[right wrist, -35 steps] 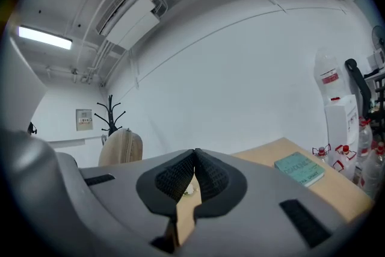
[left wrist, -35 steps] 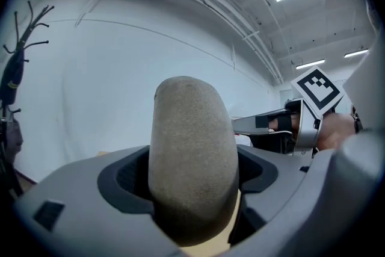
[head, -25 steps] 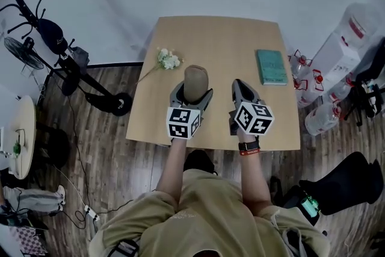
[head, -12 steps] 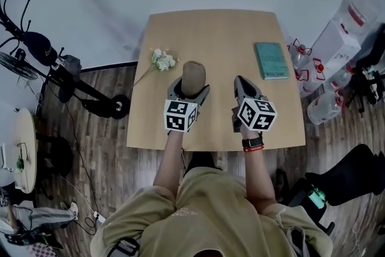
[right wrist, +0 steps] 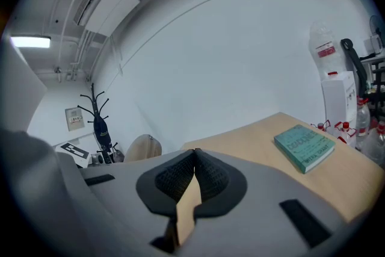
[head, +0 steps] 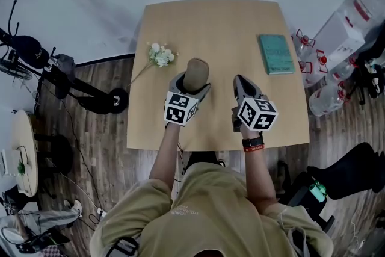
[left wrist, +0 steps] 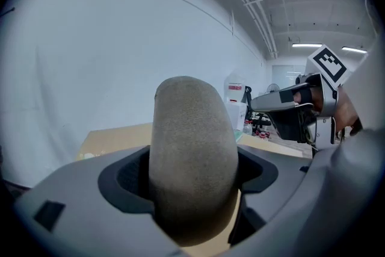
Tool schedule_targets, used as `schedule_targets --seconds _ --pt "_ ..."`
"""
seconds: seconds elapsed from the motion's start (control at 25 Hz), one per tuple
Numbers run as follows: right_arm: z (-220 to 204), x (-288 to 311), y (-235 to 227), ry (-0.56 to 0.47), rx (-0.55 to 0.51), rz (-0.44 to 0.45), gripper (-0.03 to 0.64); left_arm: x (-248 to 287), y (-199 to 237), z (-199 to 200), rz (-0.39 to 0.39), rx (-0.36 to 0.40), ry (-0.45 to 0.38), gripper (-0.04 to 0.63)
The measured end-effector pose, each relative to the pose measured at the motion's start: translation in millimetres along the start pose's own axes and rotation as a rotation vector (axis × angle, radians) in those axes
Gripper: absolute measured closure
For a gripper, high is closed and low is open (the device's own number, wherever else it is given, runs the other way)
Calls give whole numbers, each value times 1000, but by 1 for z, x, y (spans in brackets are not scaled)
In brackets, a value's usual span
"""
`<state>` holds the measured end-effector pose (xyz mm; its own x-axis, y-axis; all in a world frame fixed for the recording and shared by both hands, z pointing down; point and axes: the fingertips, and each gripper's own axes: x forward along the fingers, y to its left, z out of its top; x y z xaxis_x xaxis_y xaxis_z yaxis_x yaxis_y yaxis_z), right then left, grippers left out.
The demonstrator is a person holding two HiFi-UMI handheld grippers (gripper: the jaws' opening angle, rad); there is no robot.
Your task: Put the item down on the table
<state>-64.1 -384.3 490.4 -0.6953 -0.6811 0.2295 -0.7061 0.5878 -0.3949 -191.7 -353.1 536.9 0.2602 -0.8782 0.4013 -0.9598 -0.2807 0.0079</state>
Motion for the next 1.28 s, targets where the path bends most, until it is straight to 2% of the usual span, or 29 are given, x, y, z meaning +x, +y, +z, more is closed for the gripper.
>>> schedule_targets --seconds 0.36,0.56,0.84,1.04,1.28 --pt "-32 40 -19 66 42 -23 601 47 18 -23 -86 75 80 215" --pt "-41 62 -28 92 63 -41 601 78 28 -43 -167 86 155 214" --pt "-50 80 -44 120 80 -53 601 122 30 -73 -250 152 275 215" --pt "-59 85 -55 135 92 -65 601 144 32 -92 -285 161 323 215" --pt "-65 91 -69 145 111 -82 601 165 40 -109 -305 208 361 215"
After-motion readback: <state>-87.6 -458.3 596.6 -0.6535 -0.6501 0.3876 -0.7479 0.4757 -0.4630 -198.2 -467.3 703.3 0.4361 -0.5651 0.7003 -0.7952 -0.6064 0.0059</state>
